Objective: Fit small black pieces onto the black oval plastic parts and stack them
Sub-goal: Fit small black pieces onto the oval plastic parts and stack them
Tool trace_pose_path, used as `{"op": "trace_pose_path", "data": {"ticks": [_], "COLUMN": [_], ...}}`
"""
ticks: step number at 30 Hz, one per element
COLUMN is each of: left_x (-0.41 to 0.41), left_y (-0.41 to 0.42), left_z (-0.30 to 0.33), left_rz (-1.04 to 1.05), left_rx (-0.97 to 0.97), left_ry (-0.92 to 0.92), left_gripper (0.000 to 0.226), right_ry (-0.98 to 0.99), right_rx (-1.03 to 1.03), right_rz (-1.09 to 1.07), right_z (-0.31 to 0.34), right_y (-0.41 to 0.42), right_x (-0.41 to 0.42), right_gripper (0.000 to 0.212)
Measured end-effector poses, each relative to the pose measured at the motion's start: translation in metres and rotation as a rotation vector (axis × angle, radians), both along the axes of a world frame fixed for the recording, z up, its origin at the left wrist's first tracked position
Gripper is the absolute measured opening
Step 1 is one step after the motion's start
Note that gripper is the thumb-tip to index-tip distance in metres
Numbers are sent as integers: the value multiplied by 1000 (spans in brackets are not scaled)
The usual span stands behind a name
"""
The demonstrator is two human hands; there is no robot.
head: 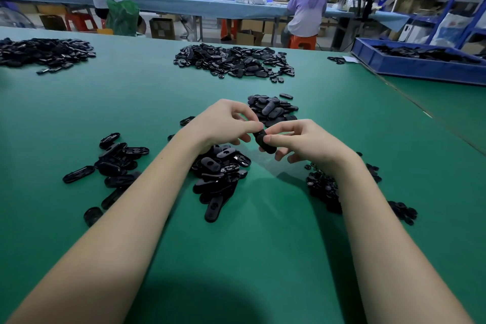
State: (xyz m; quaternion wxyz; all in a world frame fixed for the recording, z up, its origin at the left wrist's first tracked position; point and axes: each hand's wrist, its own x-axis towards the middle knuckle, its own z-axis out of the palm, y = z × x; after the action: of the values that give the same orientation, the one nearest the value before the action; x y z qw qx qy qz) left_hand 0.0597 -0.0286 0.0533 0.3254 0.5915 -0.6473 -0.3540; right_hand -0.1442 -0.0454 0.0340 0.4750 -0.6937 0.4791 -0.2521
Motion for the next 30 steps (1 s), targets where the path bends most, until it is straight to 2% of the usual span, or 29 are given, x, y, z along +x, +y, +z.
{"op": "trace_pose_path", "data": {"ticks": [5,10,13,16,20,25,30], "left_x": [6,5,6,7,8,7,2], "left_y": [1,-2,-3,-3,-2,-2,-2], "left_z": [1,1,1,0,-3,-6,-9], "left_rz": [-24,106,149,167,169,125,22], "left_rx": [-17,-102,-106,-74,-74,-65,31], "left_ry": [-101,-244,-212,-148,-56,25,199], "left_gripper": [7,11,12,11,4,9,13], "right_ry": [49,8,9,55,93,45,136], "right_rx": [74,126,122,150,199,229,110], "right_rz": [-13,-5,46,104,141,121,-6], "right_z": [-6,-7,-6,-2,10,13,7], "right_y": [1,5,8,11,12,11,3], "right_x": [11,27,29,30,24,16,11], "right_gripper": [20,37,52,57,48,16,13]}}
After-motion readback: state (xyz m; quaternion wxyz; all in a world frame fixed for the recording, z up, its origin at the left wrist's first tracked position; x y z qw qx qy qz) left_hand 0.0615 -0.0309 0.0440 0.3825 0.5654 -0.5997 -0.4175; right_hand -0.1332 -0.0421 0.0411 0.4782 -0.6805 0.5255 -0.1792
